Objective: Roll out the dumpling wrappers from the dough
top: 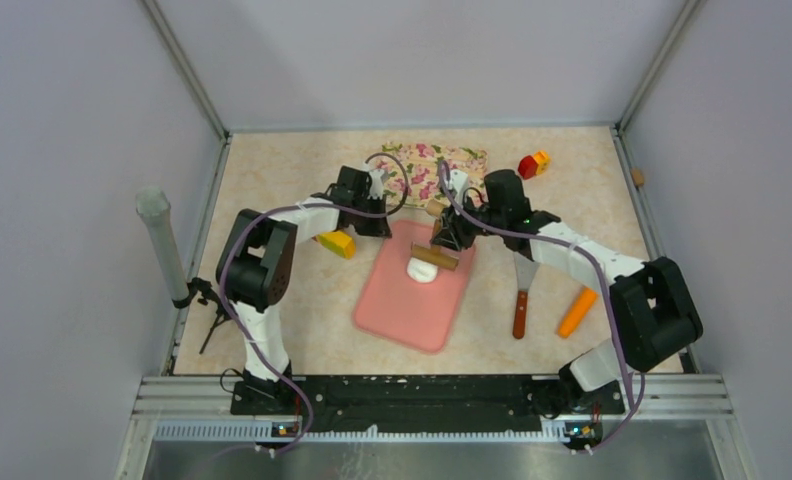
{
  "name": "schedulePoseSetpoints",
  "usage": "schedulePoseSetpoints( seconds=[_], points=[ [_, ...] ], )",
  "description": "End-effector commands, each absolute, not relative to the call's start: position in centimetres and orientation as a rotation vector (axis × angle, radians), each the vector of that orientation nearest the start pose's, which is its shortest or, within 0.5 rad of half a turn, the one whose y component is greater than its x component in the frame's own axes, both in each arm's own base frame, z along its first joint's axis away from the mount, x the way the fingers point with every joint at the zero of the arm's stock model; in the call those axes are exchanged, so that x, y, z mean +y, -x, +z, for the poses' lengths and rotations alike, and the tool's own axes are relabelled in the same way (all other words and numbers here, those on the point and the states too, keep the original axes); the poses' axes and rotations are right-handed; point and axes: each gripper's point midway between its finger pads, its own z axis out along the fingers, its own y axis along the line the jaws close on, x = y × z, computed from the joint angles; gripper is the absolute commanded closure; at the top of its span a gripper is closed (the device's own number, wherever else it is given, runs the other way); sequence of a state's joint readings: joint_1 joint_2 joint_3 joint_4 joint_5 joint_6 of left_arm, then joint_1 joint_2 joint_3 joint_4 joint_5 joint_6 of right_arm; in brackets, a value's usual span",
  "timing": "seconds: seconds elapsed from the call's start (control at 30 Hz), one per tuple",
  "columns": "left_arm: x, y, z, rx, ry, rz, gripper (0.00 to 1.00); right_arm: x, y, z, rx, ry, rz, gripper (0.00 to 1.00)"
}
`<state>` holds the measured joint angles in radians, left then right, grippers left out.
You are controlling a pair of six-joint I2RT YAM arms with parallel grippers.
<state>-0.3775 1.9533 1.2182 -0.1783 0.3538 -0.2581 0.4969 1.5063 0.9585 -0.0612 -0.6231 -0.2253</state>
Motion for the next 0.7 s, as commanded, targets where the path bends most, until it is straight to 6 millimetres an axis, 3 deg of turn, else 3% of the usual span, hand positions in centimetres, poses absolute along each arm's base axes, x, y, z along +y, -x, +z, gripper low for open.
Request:
schedulePoseSetpoints(
  seconds=[0.0,0.1,0.23,0.43,0.67],
  points=[
    [-18.8,-40.7,0.6,2.583,-0.278,-0.497,1.00,29.3,-32.5,18.9,1.763,0.999,0.899,1.00],
    [-18.5,-40.8,0.4,2.605,-0.262,-0.483,1.00,29.8,-33.2,18.7,1.776,0.943,0.930,1.00],
    [-18.8,-41.2,0.1,2.619,-0.277,-0.497,1.00,31.1,-32.6,18.5,1.742,0.983,1.023,1.00],
    [-18.9,-41.3,-0.6,2.639,-0.271,-0.494,1.00,31.8,-33.8,19.0,1.648,1.009,0.980,1.00],
    [-19.0,-41.2,-0.8,2.628,-0.272,-0.505,1.00,33.6,-33.4,16.4,1.650,1.023,0.972,1.00]
  ],
)
